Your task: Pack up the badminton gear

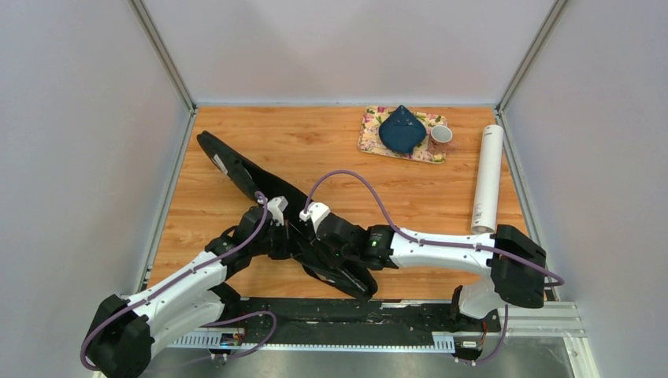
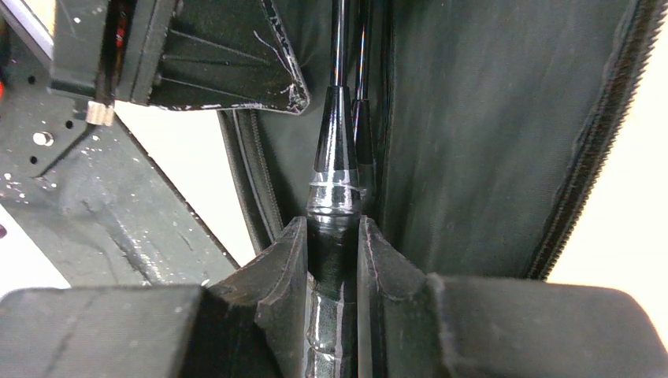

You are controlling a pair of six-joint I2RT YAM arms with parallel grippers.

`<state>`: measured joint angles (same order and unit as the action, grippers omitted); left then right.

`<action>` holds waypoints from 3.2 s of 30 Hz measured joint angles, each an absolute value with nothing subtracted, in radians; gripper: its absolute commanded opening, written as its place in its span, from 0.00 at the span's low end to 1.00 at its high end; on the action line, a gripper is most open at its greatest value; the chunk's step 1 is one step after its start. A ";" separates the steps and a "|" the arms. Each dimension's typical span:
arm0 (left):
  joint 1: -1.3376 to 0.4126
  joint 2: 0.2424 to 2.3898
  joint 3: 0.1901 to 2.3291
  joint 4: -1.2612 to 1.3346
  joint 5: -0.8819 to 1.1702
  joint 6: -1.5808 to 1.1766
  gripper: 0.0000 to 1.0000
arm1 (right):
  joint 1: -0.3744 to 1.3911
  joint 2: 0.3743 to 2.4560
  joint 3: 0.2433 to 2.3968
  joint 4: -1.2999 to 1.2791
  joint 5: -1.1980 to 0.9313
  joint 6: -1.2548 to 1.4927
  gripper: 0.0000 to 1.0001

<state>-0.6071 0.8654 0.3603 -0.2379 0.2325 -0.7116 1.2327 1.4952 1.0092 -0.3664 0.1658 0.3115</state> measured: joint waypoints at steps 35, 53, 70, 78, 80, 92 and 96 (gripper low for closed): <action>-0.607 0.872 0.381 -0.318 0.208 -0.577 0.00 | 1.134 1.467 0.958 -0.314 0.042 0.092 0.45; -0.613 0.874 0.402 -0.315 0.261 -0.555 0.00 | 1.143 1.274 0.993 -0.459 -0.177 0.161 0.56; -0.614 0.788 0.377 -0.276 0.243 -0.594 0.00 | 1.113 1.637 1.071 -0.400 -0.428 0.125 0.70; -0.614 0.772 0.350 -0.224 0.241 -0.596 0.00 | 1.113 1.701 1.146 -0.423 -0.389 0.056 0.67; -0.612 0.769 0.344 -0.224 0.226 -0.600 0.00 | 1.113 1.718 1.153 -0.422 -0.395 0.041 0.58; -0.622 0.724 0.338 -0.223 0.103 -0.615 0.00 | 1.102 1.620 1.047 -0.489 -0.508 0.009 0.35; -0.624 0.715 0.332 -0.196 0.060 -0.638 0.00 | 1.089 1.561 1.040 -0.513 -0.545 0.012 0.21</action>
<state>-0.6243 0.7147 0.3321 -0.1963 0.0597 -0.6376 1.0885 1.5608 1.0397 -0.5133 -0.5446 0.0120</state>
